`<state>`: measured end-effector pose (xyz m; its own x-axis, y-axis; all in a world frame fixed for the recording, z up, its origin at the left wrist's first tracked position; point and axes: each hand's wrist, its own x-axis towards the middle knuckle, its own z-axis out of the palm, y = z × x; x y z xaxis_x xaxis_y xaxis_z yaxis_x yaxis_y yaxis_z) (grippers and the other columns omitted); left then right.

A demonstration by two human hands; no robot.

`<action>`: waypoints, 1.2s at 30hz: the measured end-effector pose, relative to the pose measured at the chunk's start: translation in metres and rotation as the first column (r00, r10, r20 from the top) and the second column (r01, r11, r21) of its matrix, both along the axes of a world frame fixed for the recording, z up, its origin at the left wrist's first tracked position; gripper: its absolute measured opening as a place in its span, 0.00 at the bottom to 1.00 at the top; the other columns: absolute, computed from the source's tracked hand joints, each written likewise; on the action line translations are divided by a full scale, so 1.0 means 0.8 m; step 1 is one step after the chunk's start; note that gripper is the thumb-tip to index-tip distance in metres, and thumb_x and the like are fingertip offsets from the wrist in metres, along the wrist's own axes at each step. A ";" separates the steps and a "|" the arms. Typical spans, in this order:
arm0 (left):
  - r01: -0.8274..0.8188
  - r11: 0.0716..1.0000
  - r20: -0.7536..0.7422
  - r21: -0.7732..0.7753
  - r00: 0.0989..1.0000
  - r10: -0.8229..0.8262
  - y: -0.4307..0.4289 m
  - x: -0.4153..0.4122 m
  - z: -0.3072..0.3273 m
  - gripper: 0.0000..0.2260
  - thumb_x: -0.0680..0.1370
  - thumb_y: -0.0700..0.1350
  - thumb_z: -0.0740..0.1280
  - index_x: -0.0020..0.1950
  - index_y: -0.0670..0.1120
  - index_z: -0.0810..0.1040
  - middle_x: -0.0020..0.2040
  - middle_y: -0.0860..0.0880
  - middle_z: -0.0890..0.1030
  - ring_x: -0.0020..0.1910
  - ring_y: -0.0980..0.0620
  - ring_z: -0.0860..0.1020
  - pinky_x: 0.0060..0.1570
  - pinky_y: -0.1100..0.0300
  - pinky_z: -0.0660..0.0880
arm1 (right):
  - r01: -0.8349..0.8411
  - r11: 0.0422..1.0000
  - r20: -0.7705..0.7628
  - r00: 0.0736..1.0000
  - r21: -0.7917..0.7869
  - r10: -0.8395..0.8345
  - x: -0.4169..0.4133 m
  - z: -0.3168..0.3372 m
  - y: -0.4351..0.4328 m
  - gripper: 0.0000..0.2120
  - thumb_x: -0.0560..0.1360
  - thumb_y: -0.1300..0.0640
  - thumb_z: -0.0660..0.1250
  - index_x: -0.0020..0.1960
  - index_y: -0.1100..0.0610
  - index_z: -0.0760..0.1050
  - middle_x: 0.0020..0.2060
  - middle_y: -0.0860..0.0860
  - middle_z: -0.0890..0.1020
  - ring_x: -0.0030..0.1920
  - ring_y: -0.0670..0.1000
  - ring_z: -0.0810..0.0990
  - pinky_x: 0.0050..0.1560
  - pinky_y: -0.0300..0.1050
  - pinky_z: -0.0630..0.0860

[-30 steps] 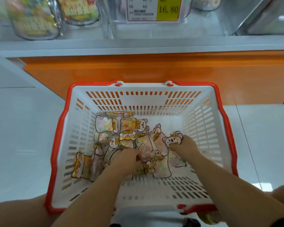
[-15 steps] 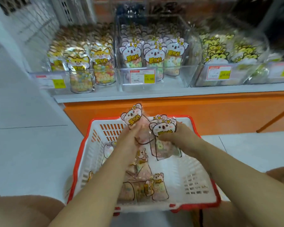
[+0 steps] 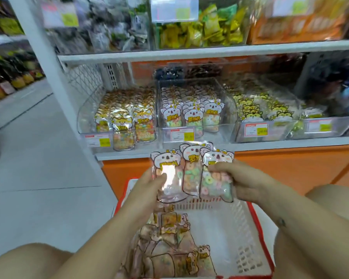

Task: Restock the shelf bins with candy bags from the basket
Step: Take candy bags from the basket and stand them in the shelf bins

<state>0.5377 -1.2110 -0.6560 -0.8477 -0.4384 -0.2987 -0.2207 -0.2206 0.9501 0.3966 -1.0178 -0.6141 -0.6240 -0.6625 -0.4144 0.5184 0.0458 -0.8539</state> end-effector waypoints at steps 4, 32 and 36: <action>0.053 0.989 -0.022 0.140 0.998 -0.051 0.023 0.008 0.010 0.16 0.83 0.54 0.62 0.66 0.46 0.75 0.59 0.41 0.83 0.58 0.39 0.82 0.61 0.36 0.75 | -0.018 1.000 -0.011 1.000 -0.011 0.018 0.018 -0.014 -0.012 0.11 0.66 0.68 0.72 0.49 0.65 0.80 0.46 0.64 0.84 0.42 0.60 0.85 0.43 0.57 0.84; -0.012 0.646 -0.170 -0.763 0.968 -0.183 0.018 -0.231 0.152 0.35 0.68 0.48 0.80 0.70 0.53 0.66 0.58 0.58 0.77 0.61 0.57 0.73 0.59 0.60 0.72 | 0.152 0.987 -0.869 0.478 -0.058 -0.125 -0.158 0.111 -0.036 0.26 0.71 0.57 0.77 0.65 0.49 0.70 0.54 0.44 0.81 0.56 0.44 0.81 0.59 0.46 0.78; 0.029 0.586 -0.068 -0.810 0.987 -0.143 0.016 -0.285 0.129 0.36 0.65 0.50 0.81 0.68 0.52 0.68 0.59 0.56 0.79 0.62 0.53 0.75 0.59 0.53 0.74 | 0.192 0.979 -0.902 0.432 0.071 -0.020 -0.203 0.090 -0.030 0.24 0.71 0.57 0.77 0.63 0.50 0.70 0.54 0.43 0.81 0.52 0.40 0.81 0.58 0.45 0.80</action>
<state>0.3098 -1.1978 -0.5530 -0.8960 -0.3743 0.2388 -0.0766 0.6600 0.7473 0.2343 -1.0417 -0.5419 -0.7622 -0.5516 0.3388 -0.5195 0.2090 -0.8285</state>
